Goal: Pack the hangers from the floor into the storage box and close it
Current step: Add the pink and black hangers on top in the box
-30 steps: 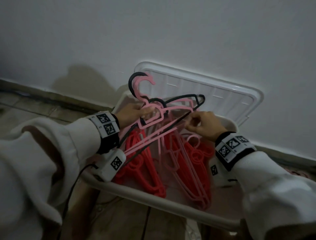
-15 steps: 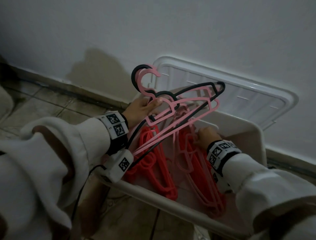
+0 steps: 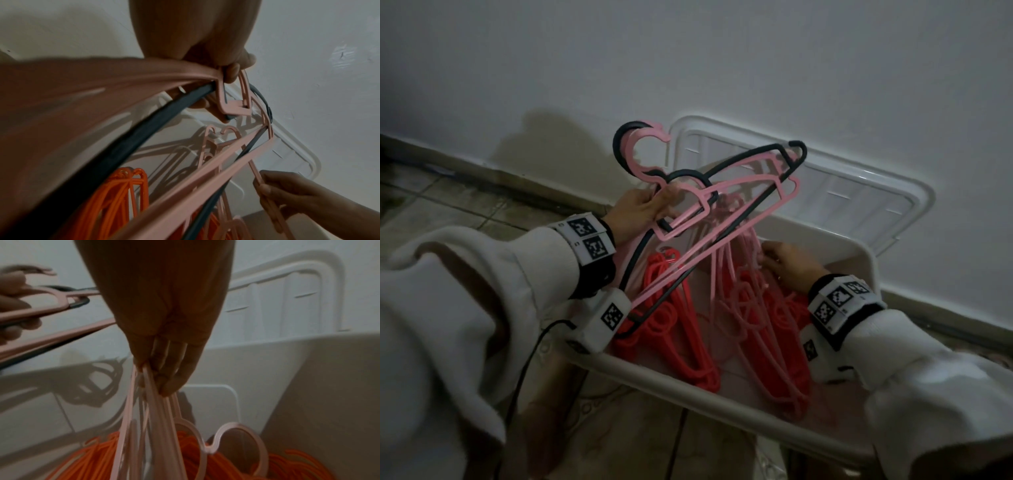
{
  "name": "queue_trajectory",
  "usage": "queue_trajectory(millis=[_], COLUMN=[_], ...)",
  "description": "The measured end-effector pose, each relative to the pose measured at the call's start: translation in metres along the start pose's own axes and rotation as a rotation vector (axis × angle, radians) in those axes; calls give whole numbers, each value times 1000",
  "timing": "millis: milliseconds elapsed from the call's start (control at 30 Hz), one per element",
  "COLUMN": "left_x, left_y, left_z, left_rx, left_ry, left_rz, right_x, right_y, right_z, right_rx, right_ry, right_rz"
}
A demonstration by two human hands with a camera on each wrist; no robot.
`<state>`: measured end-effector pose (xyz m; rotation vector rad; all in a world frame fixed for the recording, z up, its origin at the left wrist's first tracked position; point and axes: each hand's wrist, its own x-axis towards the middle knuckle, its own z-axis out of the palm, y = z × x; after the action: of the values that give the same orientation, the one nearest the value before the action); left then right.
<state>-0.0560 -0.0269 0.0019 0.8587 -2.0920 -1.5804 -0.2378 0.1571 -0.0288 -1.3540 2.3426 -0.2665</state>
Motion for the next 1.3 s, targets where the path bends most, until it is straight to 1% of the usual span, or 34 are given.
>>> queue_trajectory(millis=[100, 233, 300, 367, 433, 500, 533, 600, 700, 767, 800, 867, 933, 967, 1033, 1100, 1167, 1200, 1233, 1267, 1300], left_x=[0, 0, 0, 0, -1, 0, 0, 1, 6, 9, 10, 9, 5, 4, 3, -4, -12, -14, -14, -14, -13], left_y=[3, 5, 7, 11, 13, 12, 12, 12, 8, 6, 6, 10, 17, 19, 22, 28, 37, 37, 36, 35, 34], left_z=[2, 7, 9, 11, 13, 16, 19, 24, 30, 35, 38, 44, 50, 51, 49, 46, 41, 37, 32, 27, 22], left_rx=[19, 0, 17, 35, 51, 62, 44, -63, -93, -143, -175, -249, -287, -278, -269, -279, -220, -155, -138, -177, -276], left_ry=[6, -16, -18, -8, -6, 15, 20, 32, -5, -51, -79, -181, -263, -282, -273, -310, -329, -302, -312, -377, -448], left_rz=[7, 8, 10, 9, 6, 18, 7, -28, -93, -124, -153, -204, -231, -226, -195, -173, -151, -123, -128, -177, -271], right_x=[-9, -21, -26, -31, -38, -50, -58, -75, -94, -99, -101, -100, -98, -98, -97, -98, -97, -94, -89, -83, -77], right_y=[8, 16, 24, 36, 47, 55, 57, 56, 40, 25, 15, -4, -25, -36, -57, -76, -90, -94, -96, -96, -94], right_z=[-10, -22, -28, -35, -42, -49, -53, -62, -80, -93, -99, -104, -101, -98, -90, -87, -91, -92, -91, -88, -82], right_rx=[156, 286, 311, 356, 487, 694, 797, 987, 1204, 1272, 1264, 1202, 1166, 1159, 1109, 1028, 953, 873, 721, 518, 321], right_ry=[91, 201, 286, 390, 473, 556, 602, 681, 717, 661, 618, 536, 411, 322, 147, 46, -35, -68, -93, -116, -156], right_rz=[7, 53, 86, 154, 228, 269, 257, 167, -2, -134, -190, -272, -342, -374, -463, -568, -633, -643, -639, -630, -618])
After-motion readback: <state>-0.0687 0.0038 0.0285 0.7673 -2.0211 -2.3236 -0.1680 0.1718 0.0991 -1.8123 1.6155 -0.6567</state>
